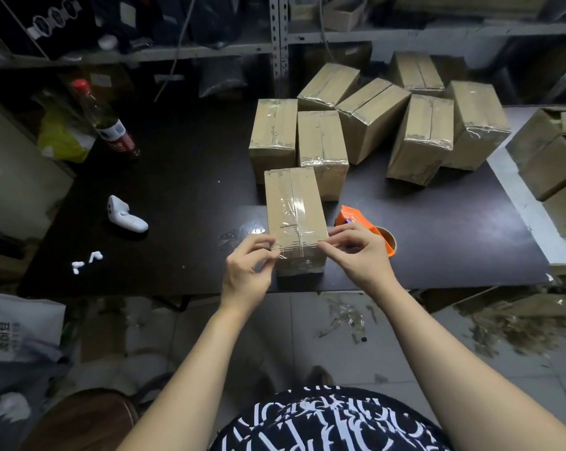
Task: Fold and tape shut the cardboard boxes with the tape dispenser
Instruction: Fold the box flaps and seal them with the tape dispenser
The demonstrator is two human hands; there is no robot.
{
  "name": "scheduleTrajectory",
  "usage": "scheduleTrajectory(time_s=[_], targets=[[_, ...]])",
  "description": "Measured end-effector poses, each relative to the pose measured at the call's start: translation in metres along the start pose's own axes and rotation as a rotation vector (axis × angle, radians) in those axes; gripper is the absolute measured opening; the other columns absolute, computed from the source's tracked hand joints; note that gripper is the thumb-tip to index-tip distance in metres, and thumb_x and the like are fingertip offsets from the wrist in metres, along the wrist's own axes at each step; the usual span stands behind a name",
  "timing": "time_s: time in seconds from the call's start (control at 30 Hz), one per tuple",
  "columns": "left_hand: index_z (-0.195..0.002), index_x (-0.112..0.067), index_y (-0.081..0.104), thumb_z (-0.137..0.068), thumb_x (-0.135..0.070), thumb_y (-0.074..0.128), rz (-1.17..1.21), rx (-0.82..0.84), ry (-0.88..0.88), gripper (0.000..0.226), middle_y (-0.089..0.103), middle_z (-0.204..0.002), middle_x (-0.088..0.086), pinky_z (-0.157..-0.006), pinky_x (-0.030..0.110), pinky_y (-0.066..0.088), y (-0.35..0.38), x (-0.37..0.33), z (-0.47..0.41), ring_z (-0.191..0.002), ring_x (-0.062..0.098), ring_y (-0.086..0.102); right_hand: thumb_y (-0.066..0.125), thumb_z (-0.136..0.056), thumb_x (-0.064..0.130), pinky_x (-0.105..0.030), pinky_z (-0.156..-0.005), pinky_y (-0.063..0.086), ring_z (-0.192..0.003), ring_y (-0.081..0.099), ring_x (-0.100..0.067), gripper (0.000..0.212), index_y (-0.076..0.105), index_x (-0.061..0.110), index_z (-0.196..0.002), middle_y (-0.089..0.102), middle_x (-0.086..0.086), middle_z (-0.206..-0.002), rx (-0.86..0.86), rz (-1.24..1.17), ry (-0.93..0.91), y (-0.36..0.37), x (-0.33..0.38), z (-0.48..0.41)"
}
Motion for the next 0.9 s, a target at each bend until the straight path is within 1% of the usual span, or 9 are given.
scheduleTrajectory(time_s=[0.07, 0.1, 0.23, 0.4, 0.47, 0.6, 0.7, 0.8, 0.9], targets=[[-0.087, -0.001, 0.079, -0.084, -0.002, 0.079, -0.015, 0.054, 0.023, 0.003, 0.070, -0.112, 0.006, -0.084, 0.028, 0.058, 0.000, -0.003, 0.001, -0.090, 0.015, 0.069, 0.090, -0.079, 0.025, -0.035, -0.082, 0.063, -0.098, 0.071, -0.013, 0.014, 0.083, 0.019, -0.089, 0.074, 0.008, -0.102, 0.032, 0.015, 0.004, -0.002, -0.004, -0.004], [-0.087, -0.002, 0.079, -0.085, -0.008, 0.078, -0.018, 0.059, 0.023, 0.006, 0.070, -0.112, 0.006, -0.083, 0.027, 0.058, 0.000, -0.005, 0.000, -0.090, 0.015, 0.069, 0.091, -0.078, 0.025, -0.036, -0.082, 0.063, -0.097, 0.071, -0.014, 0.014, 0.083, 0.020, -0.088, 0.074, 0.008, -0.102, 0.049, 0.027, -0.008, -0.002, -0.004, -0.006], [-0.068, -0.002, 0.074, -0.090, -0.030, 0.077, -0.085, -0.011, 0.006, 0.036, 0.070, -0.094, 0.005, -0.066, 0.032, 0.056, -0.001, -0.011, -0.012, -0.076, 0.016, 0.065, 0.091, -0.076, 0.022, -0.036, -0.077, 0.063, -0.090, 0.071, -0.016, 0.013, 0.081, 0.025, -0.083, 0.072, 0.006, -0.098, 0.093, 0.056, -0.089, -0.002, 0.005, -0.012], [-0.061, -0.005, 0.062, -0.081, -0.044, 0.080, -0.149, -0.055, 0.000, 0.047, 0.063, -0.080, 0.003, -0.056, 0.037, 0.054, 0.005, -0.015, -0.018, -0.068, 0.019, 0.061, 0.091, -0.075, 0.005, -0.032, -0.073, 0.064, -0.082, 0.071, -0.012, 0.030, 0.074, 0.029, -0.081, 0.071, 0.004, -0.100, 0.120, 0.100, -0.143, -0.002, 0.011, -0.012], [-0.063, -0.005, 0.062, -0.080, -0.040, 0.081, -0.159, -0.035, 0.007, 0.043, 0.060, -0.077, 0.005, -0.055, 0.040, 0.054, 0.007, -0.015, -0.018, -0.068, 0.022, 0.060, 0.090, -0.075, 0.002, -0.030, -0.073, 0.063, -0.083, 0.072, -0.011, 0.038, 0.072, 0.035, -0.081, 0.071, 0.004, -0.100, 0.101, 0.108, -0.153, -0.003, 0.012, -0.011], [-0.071, -0.005, 0.066, -0.075, -0.018, 0.090, -0.159, 0.013, 0.031, 0.028, 0.062, -0.081, 0.007, -0.062, 0.043, 0.058, 0.009, -0.011, -0.016, -0.078, 0.026, 0.067, 0.090, -0.076, 0.001, -0.025, -0.074, 0.061, -0.084, 0.073, -0.013, 0.028, 0.076, 0.024, -0.084, 0.073, 0.003, -0.099, 0.090, 0.072, -0.117, -0.004, 0.006, -0.012], [-0.075, -0.002, 0.069, -0.074, -0.007, 0.090, -0.140, 0.014, 0.044, 0.022, 0.063, -0.085, 0.007, -0.067, 0.043, 0.059, 0.011, -0.014, -0.013, -0.083, 0.024, 0.068, 0.090, -0.075, 0.000, -0.022, -0.074, 0.060, -0.081, 0.072, -0.010, 0.029, 0.076, 0.025, -0.083, 0.074, 0.007, -0.096, 0.045, 0.046, -0.069, -0.010, 0.001, -0.011], [-0.076, 0.000, 0.074, -0.075, 0.001, 0.088, -0.085, 0.014, 0.071, 0.014, 0.063, -0.088, 0.007, -0.068, 0.038, 0.057, 0.016, -0.023, -0.011, -0.080, 0.021, 0.064, 0.090, -0.074, 0.000, -0.018, -0.074, 0.058, -0.077, 0.072, -0.003, 0.035, 0.074, 0.030, -0.081, 0.076, 0.014, -0.088, -0.022, 0.017, 0.015, -0.018, -0.004, -0.012], [-0.081, -0.003, 0.080, -0.076, 0.003, 0.088, 0.024, 0.062, 0.065, 0.011, 0.065, -0.088, 0.006, -0.072, 0.028, 0.054, 0.021, -0.033, -0.013, -0.081, 0.011, 0.063, 0.091, -0.074, 0.003, -0.021, -0.073, 0.056, -0.075, 0.071, -0.003, 0.033, 0.073, 0.030, -0.082, 0.075, 0.008, -0.086, -0.136, 0.033, 0.082, -0.026, -0.009, -0.013]])
Point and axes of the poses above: each hand's wrist, its own z-axis away from the middle knuckle, its own y-axis out of the palm, x = y × z, the point moved 8 cm from there along -z, towards the middle knuckle
